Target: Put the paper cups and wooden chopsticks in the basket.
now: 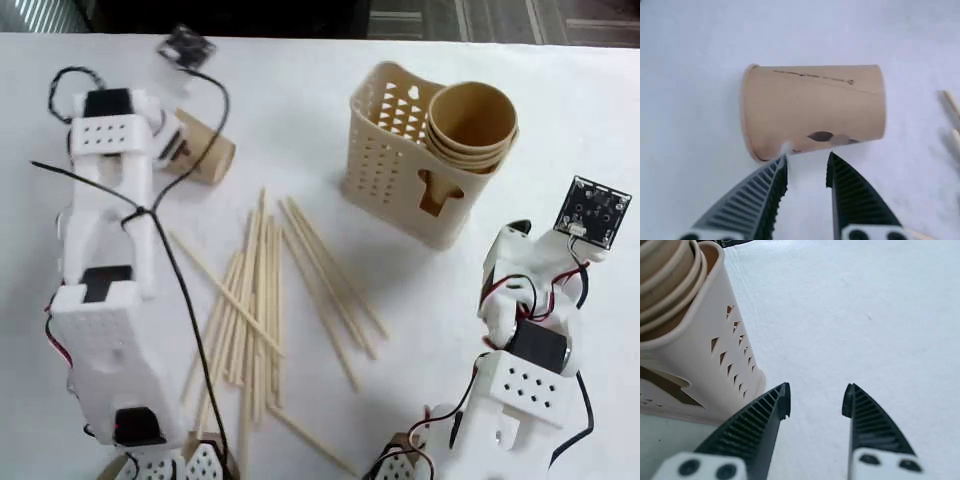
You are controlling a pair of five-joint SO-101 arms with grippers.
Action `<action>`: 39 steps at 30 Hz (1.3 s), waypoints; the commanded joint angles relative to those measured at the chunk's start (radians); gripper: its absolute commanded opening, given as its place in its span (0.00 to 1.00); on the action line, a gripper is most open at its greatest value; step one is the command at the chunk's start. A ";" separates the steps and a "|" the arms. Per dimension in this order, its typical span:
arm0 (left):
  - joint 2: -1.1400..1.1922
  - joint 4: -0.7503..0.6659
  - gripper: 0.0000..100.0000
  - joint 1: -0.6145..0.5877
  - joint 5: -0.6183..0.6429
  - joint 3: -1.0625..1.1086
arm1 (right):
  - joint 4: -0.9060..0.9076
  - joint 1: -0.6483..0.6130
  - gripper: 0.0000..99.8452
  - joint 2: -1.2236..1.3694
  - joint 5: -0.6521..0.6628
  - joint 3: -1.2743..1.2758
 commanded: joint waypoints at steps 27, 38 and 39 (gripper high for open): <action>0.220 -0.063 0.14 -0.105 -0.089 -0.316 | -0.018 0.001 0.18 -0.016 -0.009 -0.012; 0.084 0.295 0.14 0.114 -0.084 -0.344 | -0.018 -0.019 0.18 -0.016 -0.009 -0.014; 0.084 0.315 0.14 0.131 -0.084 -0.344 | -0.018 -0.019 0.18 -0.016 -0.009 -0.014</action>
